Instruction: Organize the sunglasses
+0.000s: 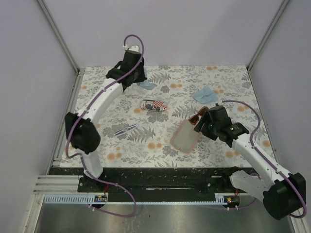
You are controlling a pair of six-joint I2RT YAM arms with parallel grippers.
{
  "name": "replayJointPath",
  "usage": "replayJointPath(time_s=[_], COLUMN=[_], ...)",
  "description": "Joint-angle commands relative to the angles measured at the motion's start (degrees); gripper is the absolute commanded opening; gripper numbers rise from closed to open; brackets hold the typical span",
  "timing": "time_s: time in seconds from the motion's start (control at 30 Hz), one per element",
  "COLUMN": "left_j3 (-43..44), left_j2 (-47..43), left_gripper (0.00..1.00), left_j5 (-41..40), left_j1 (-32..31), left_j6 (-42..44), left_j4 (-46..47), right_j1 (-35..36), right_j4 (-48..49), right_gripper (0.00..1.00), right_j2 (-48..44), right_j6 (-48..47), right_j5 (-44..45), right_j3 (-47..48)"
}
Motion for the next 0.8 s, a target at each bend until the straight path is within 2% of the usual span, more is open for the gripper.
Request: replayJointPath(time_s=[0.0,0.13,0.27,0.47,0.57,0.6,0.7,0.77], left_j3=[-10.78,-24.22,-38.01,-51.57,-55.97,-57.20,-60.37,-61.95], left_j2=[-13.26,-23.29,-31.20,-36.49,-39.21,-40.44,-43.52,-44.66], left_gripper=[0.00,0.00,0.00,0.00,0.00,0.00,0.00,0.00], left_j5=[1.47,0.34,0.68,-0.98,-2.56,-3.09,-3.89,-3.89], left_j1=[-0.87,-2.97,-7.97,-14.05,-14.93,-15.20,-15.37,-15.37], left_j6=[-0.71,-3.26,-8.62,-15.47,-18.03,-18.38,-19.00,-19.00], left_j4=[3.76,4.20,6.65,10.17,10.26,10.26,10.61,10.61], right_j1=[-0.11,-0.19,-0.19,-0.19,-0.19,-0.11,-0.19,-0.19], right_j4=[1.67,3.34,5.80,10.81,13.61,15.02,18.71,20.56], right_gripper=[0.68,0.68,0.68,0.63,0.50,0.43,0.38,0.26], right_j2=[2.63,6.06,10.54,15.99,17.93,18.72,22.14,25.30], right_j6=[1.29,1.73,2.08,2.18,1.65,1.21,1.47,1.38], right_j5=[0.07,-0.63,-1.94,-3.62,-6.07,-7.21,-9.67,-10.82], right_j3=[-1.23,-2.11,-3.25,-5.01,-4.66,-4.40,-2.91,-0.54])
